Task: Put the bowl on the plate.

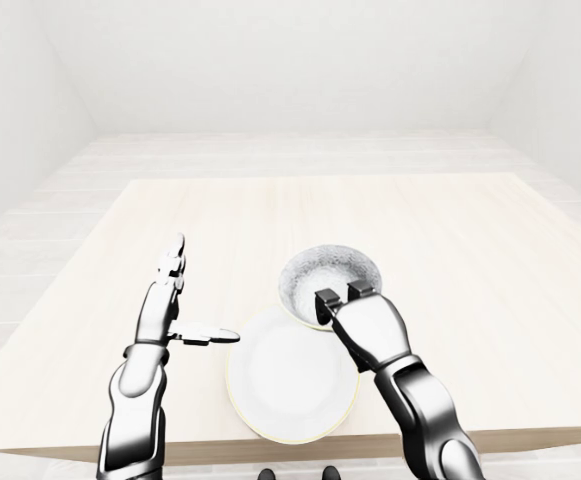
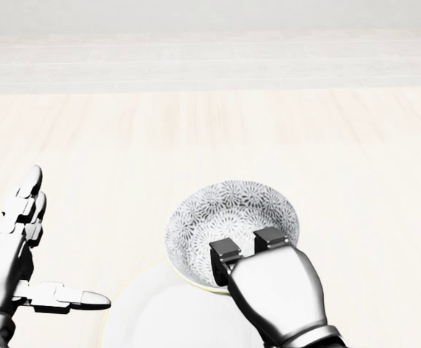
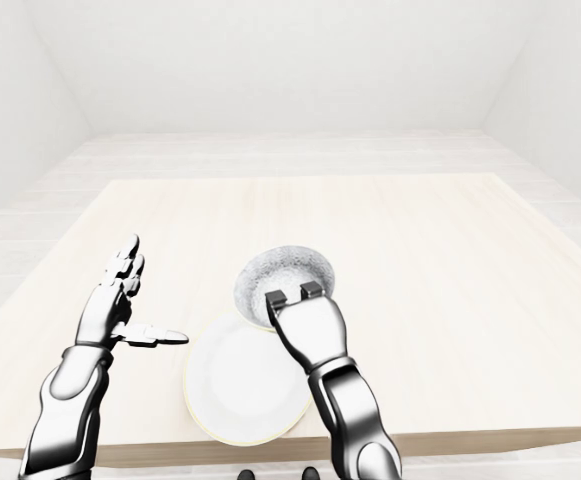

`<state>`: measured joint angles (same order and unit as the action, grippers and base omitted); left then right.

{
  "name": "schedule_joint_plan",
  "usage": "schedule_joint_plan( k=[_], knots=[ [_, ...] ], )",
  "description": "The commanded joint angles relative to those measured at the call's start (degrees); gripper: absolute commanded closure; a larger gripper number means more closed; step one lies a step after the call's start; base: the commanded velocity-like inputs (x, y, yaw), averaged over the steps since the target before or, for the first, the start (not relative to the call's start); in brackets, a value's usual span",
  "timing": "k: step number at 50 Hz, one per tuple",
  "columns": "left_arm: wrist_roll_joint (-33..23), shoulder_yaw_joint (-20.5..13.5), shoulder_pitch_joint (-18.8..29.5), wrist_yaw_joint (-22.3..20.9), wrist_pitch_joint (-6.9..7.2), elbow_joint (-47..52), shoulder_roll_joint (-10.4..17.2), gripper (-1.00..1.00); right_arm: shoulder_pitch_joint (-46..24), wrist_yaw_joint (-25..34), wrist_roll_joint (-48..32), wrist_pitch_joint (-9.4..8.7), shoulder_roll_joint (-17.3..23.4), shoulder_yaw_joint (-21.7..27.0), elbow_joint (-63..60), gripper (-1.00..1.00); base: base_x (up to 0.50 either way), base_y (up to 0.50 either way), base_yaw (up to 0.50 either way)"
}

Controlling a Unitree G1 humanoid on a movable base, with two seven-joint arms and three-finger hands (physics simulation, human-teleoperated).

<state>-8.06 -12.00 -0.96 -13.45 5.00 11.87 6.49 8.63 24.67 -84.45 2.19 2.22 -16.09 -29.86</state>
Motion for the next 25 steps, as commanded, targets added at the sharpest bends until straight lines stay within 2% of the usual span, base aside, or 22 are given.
schedule_joint_plan(
  k=[1, 3, 11, 25],
  knots=[
    [-0.05, -0.34, -0.18, -0.13, 0.0, 0.0, 0.13, -1.0, 4.98, -5.76, -0.97, 1.69, 0.91, -3.8, -1.49, 0.97, 0.0, 0.0, 0.0],
    [0.06, -0.51, -0.36, -0.25, 0.0, 0.08, 0.17, -1.0, 6.2, -6.97, -0.82, 2.23, 1.89, -4.64, -0.77, 0.97, 0.0, 0.0, 0.0],
    [0.13, -1.13, -0.75, -0.74, 0.0, 1.23, 0.36, -1.0, 7.17, -9.84, 0.02, 1.91, 2.8, -5.59, 1.33, 0.97, 0.0, 0.0, 0.0],
    [-0.43, -1.89, -0.68, -1.12, 0.0, 2.37, 0.46, -1.0, 8.43, -14.25, 0.68, 2.81, 4.08, -8.42, 5.32, 0.97, 0.0, 0.0, 0.0]
  ],
)
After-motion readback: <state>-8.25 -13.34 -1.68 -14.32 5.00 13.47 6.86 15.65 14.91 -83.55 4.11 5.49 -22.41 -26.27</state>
